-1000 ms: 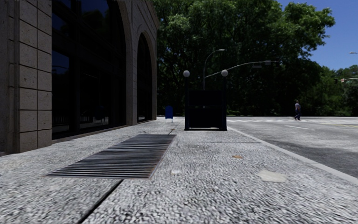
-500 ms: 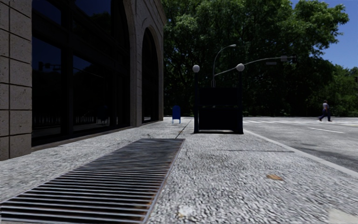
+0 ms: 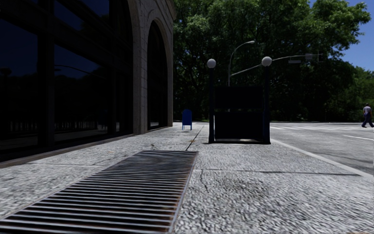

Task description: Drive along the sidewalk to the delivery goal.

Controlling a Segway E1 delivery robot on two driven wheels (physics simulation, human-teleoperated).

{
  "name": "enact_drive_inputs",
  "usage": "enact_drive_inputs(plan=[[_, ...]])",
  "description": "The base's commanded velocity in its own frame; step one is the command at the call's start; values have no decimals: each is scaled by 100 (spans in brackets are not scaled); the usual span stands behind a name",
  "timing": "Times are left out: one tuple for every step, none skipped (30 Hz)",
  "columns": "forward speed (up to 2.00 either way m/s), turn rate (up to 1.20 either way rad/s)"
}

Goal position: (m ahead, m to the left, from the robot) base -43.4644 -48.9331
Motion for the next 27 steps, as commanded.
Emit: enact_drive_inputs(plan=[[200,57],[200,57],[200,57],[200,57],[200,57],[200,57],[200,57],[200,57],[200,57],[200,57],[200,57],[200,52],[200,52],[200,0],[200,0],[200,0],[200,0],[200,0],[200,0],[200,0],[200,0],[200,0],[200,0],[200,0],[200,0],[200,0],[200,0]])
